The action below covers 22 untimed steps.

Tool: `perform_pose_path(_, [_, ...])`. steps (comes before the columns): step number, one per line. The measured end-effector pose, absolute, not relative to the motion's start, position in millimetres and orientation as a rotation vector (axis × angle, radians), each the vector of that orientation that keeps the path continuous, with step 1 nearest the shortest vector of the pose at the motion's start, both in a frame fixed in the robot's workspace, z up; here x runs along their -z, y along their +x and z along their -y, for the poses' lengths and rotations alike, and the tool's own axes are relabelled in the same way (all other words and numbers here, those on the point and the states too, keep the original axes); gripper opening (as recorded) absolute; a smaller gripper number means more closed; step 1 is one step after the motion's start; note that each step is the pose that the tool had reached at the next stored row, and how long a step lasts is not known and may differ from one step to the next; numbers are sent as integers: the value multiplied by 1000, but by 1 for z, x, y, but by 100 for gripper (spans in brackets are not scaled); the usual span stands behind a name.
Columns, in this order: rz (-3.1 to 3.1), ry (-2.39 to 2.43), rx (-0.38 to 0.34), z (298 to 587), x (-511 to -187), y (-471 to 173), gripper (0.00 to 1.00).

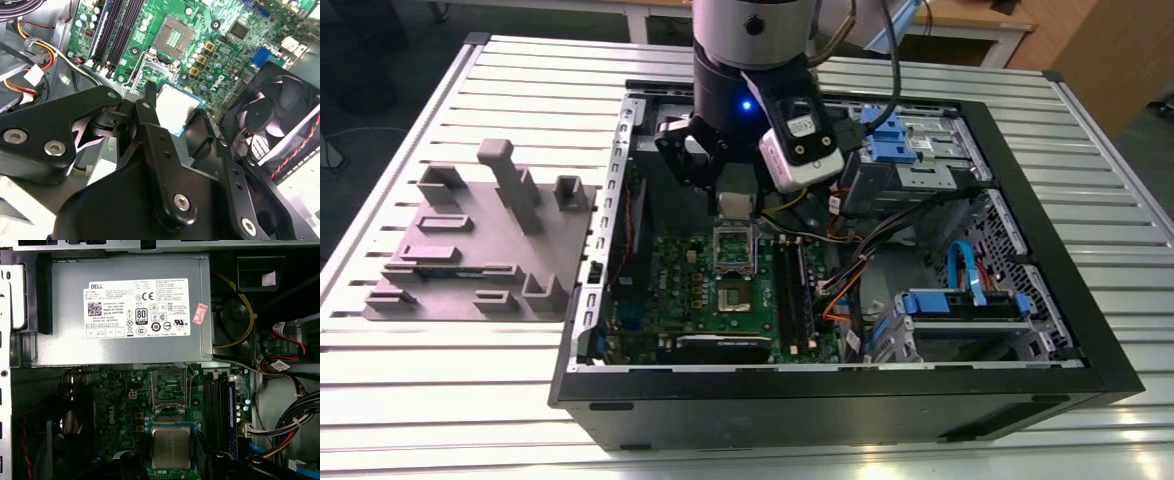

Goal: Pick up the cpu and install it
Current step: 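Place the cpu into insertion slot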

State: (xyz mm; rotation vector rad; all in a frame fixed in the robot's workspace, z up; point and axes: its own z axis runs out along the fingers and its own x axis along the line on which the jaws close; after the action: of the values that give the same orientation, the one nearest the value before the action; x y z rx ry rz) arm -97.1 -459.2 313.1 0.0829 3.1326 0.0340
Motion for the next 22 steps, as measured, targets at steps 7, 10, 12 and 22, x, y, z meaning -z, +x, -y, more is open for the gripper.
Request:
perform_pose_path(7, [-3133,83,-34,461,-309,-97,47])
perform_pose_path(10, [-3133,83,-34,461,-309,-97,47])
perform_pose_path(12, [-3133,83,-35,462,-309,-97,47])
perform_pose_path(22, [-3133,78,-34,469,-306,-97,47])
